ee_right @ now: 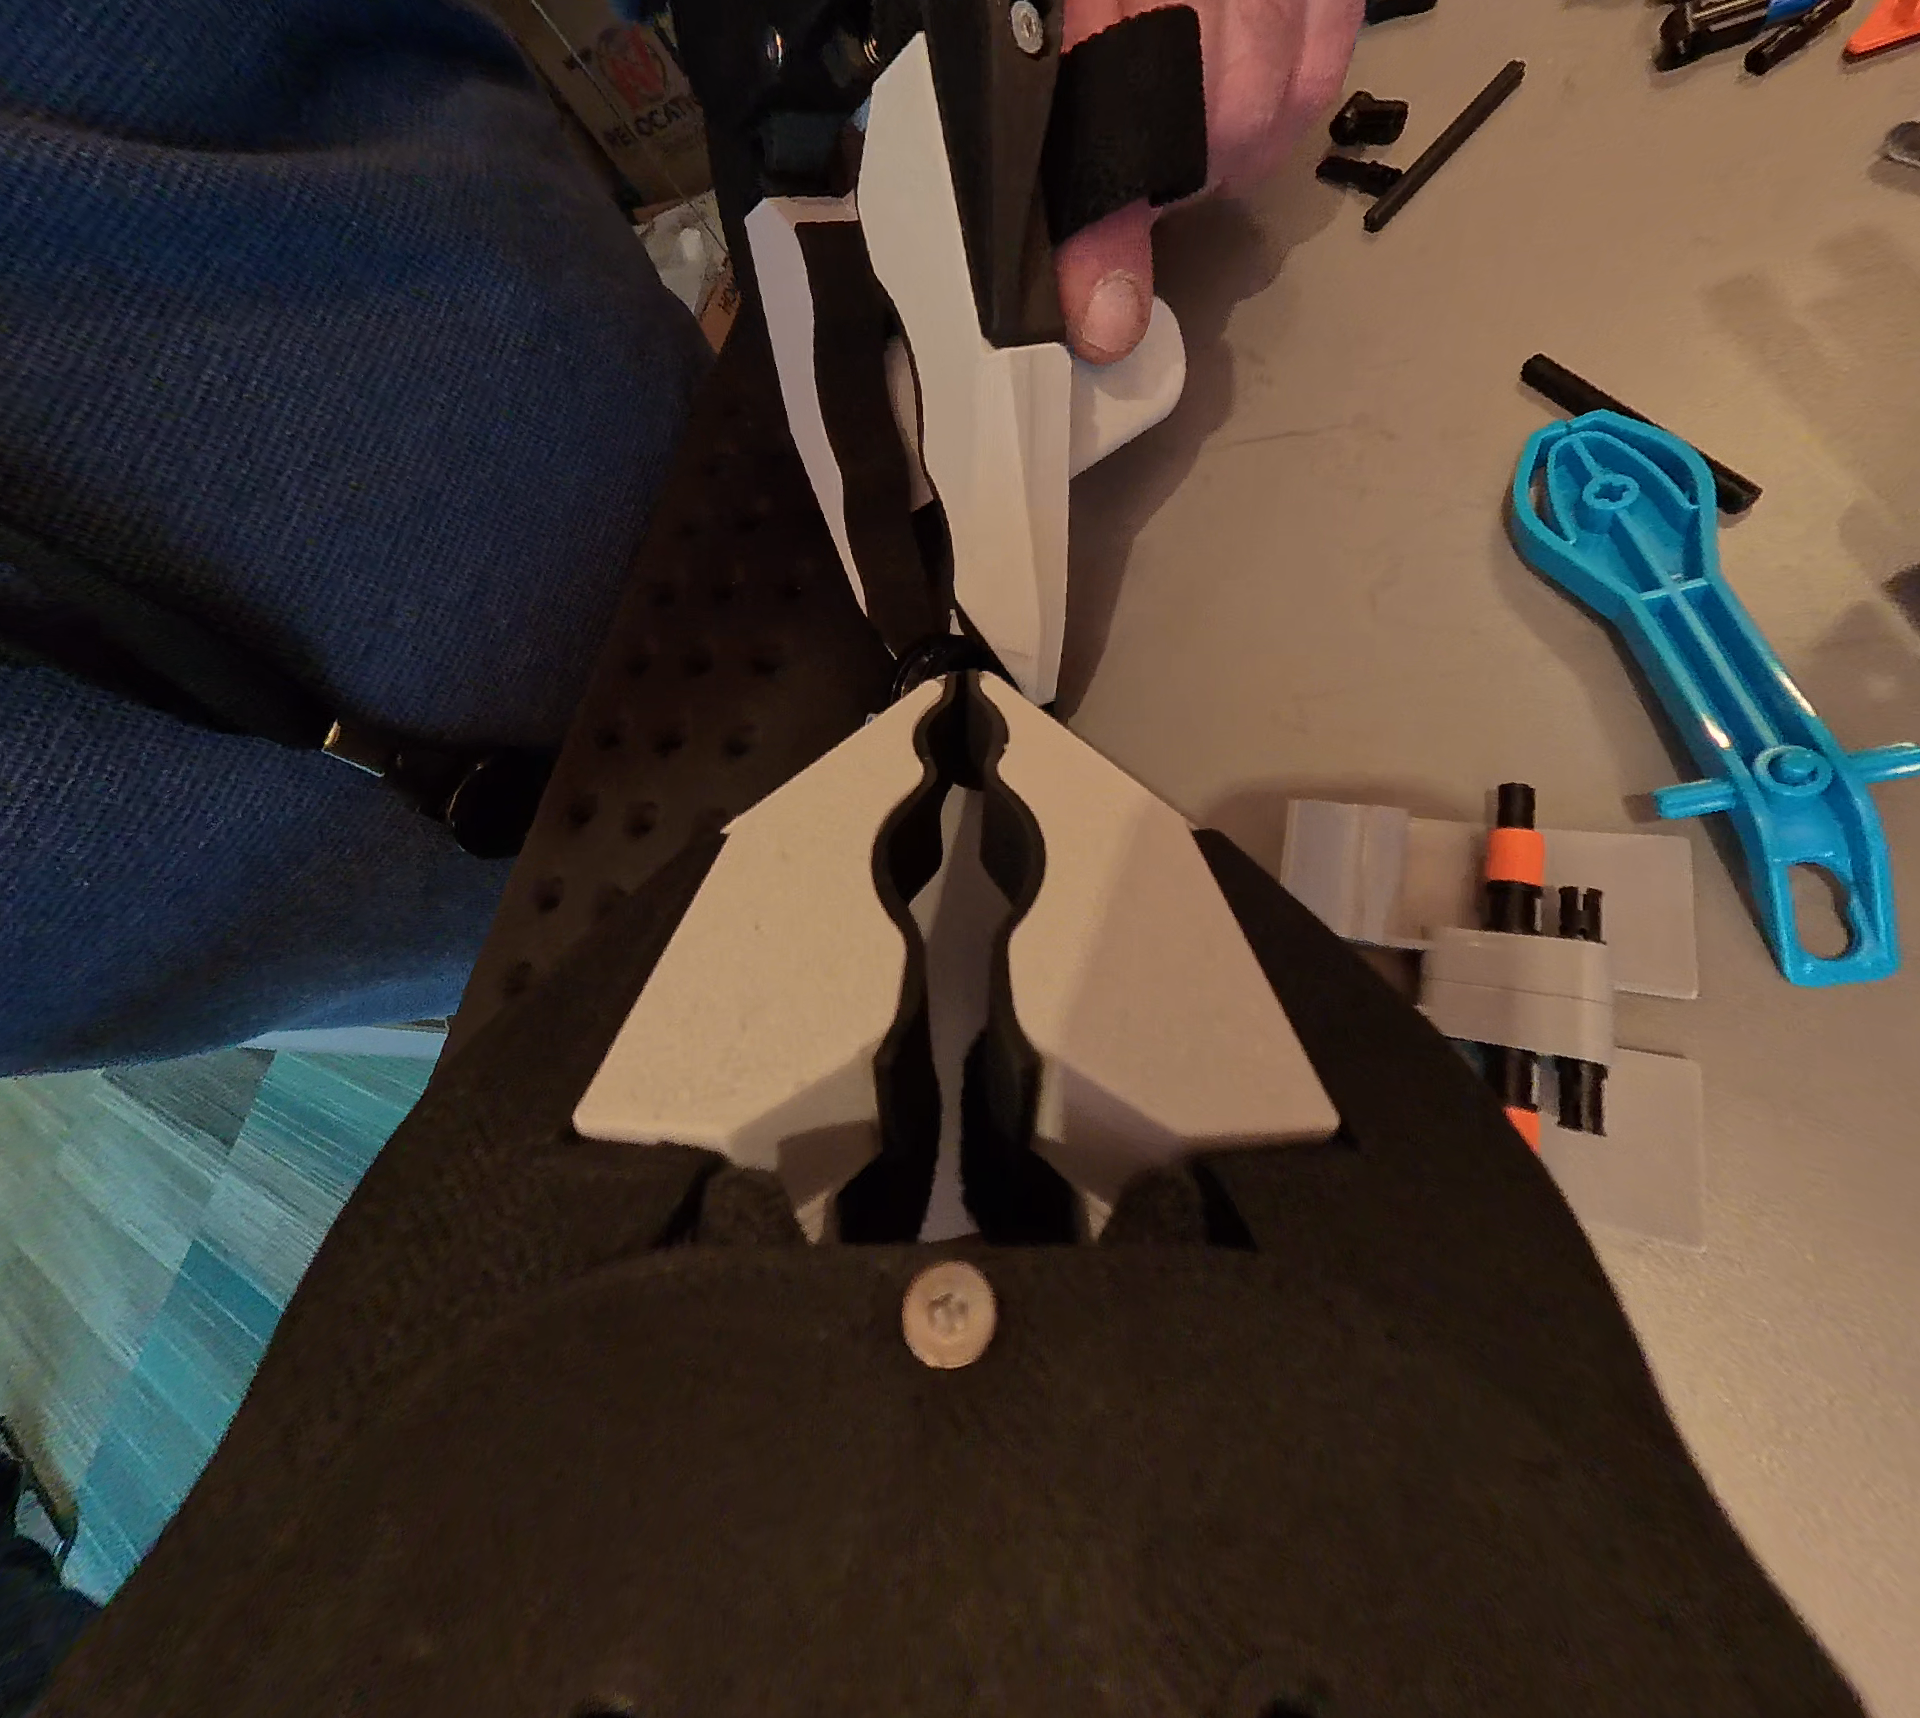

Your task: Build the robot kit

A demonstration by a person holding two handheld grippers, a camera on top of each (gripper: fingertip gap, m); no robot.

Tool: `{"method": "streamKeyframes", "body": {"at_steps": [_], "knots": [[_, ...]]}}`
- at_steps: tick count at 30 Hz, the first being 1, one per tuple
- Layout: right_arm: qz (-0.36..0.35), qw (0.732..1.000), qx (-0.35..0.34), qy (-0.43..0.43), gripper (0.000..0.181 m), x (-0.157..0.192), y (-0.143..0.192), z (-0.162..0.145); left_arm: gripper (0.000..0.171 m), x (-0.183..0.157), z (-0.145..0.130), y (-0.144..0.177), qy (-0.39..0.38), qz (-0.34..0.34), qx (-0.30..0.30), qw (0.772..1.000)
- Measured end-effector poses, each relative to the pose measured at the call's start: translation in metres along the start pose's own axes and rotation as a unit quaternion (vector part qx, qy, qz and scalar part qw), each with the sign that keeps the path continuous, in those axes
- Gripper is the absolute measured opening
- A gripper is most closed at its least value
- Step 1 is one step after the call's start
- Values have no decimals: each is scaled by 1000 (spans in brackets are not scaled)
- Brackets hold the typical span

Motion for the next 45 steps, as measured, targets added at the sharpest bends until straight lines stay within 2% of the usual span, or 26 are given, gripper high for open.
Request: {"method": "streamKeyframes", "body": {"at_steps": [6,11,16,32,41,45], "knots": [[-9,1000,3,3,0,2,2,0,33,0,-1,-1,-11,2,-4,1000],[-54,998,-15,7,0,3,16,1,32,-3,0,0,-45,18,5,999],[-56,998,5,12,0,6,7,-5,32,-6,3,-2,-73,34,14,997],[-146,983,32,112,0,27,-2,2,33,-10,4,-4,-69,43,18,997],[-148,987,-7,67,0,20,10,-3,32,-13,5,-6,-84,48,21,995],[-149,987,6,62,0,18,10,-8,32,-14,6,-6,-86,48,22,995]]}}
Point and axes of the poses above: each gripper's, where its closed fingertips meet, y back along the fingers, z out of its top, x = y × z across the jaws, the point moved 9 cm from there along y, back along the fingers, and after that the axes turned 9 degrees about -x, right-handed, at the moved point
